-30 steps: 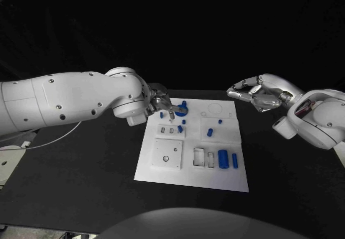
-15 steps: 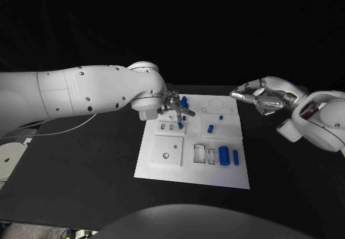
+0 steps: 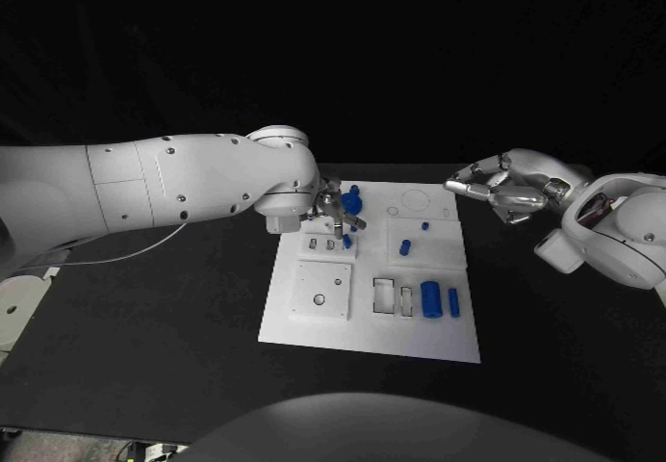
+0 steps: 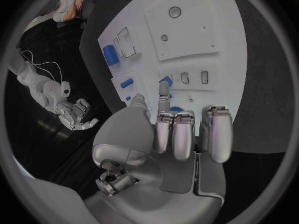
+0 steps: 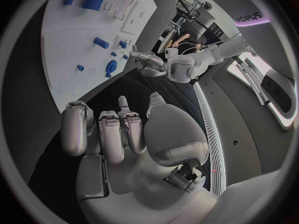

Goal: Assemble the parts on the task board

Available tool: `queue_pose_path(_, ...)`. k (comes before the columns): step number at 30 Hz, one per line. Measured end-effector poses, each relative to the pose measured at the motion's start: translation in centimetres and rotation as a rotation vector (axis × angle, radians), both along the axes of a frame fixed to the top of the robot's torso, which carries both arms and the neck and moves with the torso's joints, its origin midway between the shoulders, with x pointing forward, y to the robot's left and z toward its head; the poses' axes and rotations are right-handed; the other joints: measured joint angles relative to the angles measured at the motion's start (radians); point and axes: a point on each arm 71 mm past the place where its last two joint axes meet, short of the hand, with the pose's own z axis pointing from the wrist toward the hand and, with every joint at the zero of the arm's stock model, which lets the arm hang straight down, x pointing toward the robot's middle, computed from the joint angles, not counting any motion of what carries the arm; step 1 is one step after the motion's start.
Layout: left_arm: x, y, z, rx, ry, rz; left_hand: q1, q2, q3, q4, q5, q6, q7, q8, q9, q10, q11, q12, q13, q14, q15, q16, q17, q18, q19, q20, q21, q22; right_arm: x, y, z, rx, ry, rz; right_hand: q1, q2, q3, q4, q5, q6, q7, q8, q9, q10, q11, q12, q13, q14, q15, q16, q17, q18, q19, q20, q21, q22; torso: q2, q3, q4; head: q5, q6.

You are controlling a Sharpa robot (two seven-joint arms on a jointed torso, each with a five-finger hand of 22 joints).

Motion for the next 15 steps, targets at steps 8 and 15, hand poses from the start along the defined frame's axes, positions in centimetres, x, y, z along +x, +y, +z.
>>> queue_pose_path(8,0.3,0.5,-0.5,0.023,-0.002,0.006,0.032,-0.002,0.000,0.000,0.058,0.012,-0.005,0.005,0.045,0.000,-0.007,0.000,0.000,-0.003,-0.010,0.000,0.000,0.000,0.003,-0.011,0.000,0.000,0.2,-0.1,-0.2,-0.009,0.015,-0.004,0.005,0.005,-0.005,0.000,0.020,0.000,0.000,0.000,-0.001,0.000,0.000,0.000,0.000,0.000,0.000,0.000,0.000,0.000,-0.002,0.002,-0.004,0.000,-0.003,0.0003,0.0015,-0.003,0.000)
queue_pose_path(15,0.5,1.0,-1.1,0.036,0.001,0.018,0.032,-0.002,0.000,0.000,0.054,0.012,-0.005,0.005,0.057,0.000,-0.007,0.000,0.000,-0.003,-0.010,0.000,0.000,0.000,0.003,-0.011,0.000,0.000,0.3,-0.1,-0.5,-0.014,0.031,-0.005,0.005,0.005,-0.005,0.000,0.020,0.000,0.000,0.000,-0.001,0.000,0.000,0.000,0.000,0.000,0.000,0.000,0.000,0.000,-0.006,0.002,-0.008,0.000,-0.004,0.0007,0.0032,-0.004,0.000)
